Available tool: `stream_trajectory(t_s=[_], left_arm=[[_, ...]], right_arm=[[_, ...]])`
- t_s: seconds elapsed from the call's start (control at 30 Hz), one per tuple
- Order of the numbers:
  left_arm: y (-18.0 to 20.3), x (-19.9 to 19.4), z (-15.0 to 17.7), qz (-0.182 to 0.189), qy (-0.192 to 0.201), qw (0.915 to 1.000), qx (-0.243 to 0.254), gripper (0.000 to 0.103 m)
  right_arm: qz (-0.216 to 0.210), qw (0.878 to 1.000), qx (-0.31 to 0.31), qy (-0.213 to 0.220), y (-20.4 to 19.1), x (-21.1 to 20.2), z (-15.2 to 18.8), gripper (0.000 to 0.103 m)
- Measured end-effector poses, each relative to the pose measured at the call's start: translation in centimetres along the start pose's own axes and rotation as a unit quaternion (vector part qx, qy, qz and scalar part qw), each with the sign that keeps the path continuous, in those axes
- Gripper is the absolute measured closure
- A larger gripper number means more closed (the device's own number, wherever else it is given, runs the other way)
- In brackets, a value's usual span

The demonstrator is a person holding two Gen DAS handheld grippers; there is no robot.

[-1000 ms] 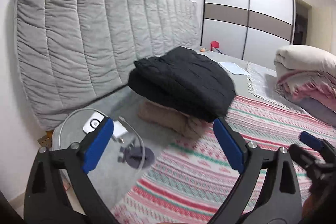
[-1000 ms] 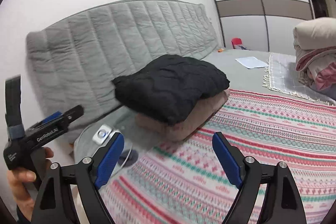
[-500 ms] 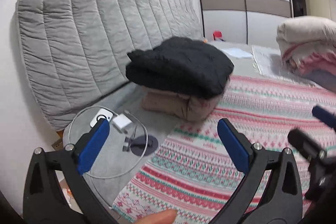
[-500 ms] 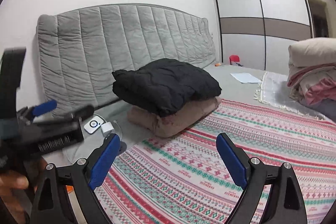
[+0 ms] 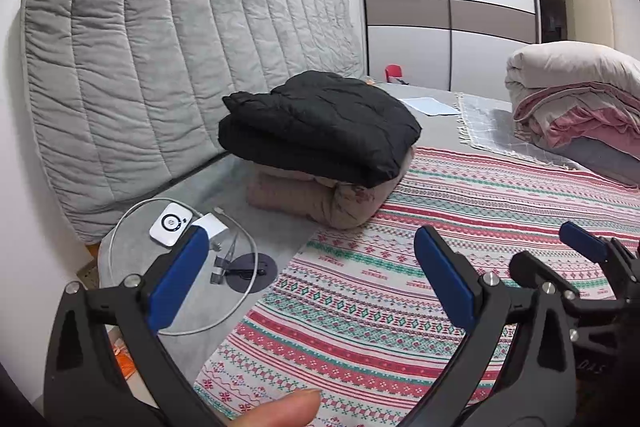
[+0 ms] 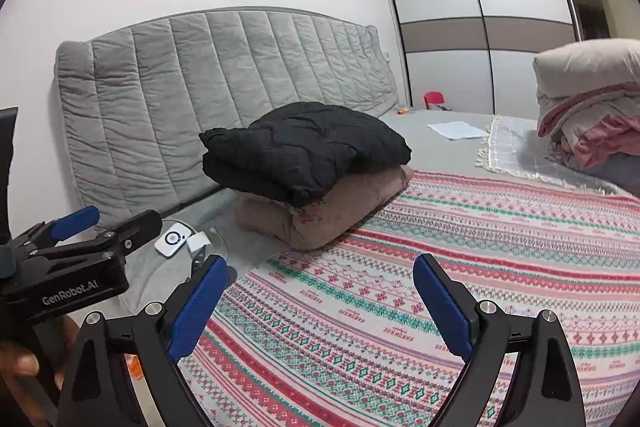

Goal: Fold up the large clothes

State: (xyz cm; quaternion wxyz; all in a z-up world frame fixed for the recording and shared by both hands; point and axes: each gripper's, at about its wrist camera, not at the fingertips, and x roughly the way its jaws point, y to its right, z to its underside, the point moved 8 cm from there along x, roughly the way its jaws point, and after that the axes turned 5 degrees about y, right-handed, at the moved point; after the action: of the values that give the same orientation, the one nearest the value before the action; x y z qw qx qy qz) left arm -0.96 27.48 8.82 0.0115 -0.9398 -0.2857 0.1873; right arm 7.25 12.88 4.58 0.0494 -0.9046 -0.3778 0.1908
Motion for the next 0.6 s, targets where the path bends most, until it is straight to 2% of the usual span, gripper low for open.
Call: stream_trajectory(t_s=[0.6], left_arm=[[0.8, -0.36, 0.36, 0.003, -0.006, 1.0, 0.006, 0.001]], right_arm=[[0.0, 1.0, 0.007, 0.004, 0.28, -0.27, -0.11, 0.007]])
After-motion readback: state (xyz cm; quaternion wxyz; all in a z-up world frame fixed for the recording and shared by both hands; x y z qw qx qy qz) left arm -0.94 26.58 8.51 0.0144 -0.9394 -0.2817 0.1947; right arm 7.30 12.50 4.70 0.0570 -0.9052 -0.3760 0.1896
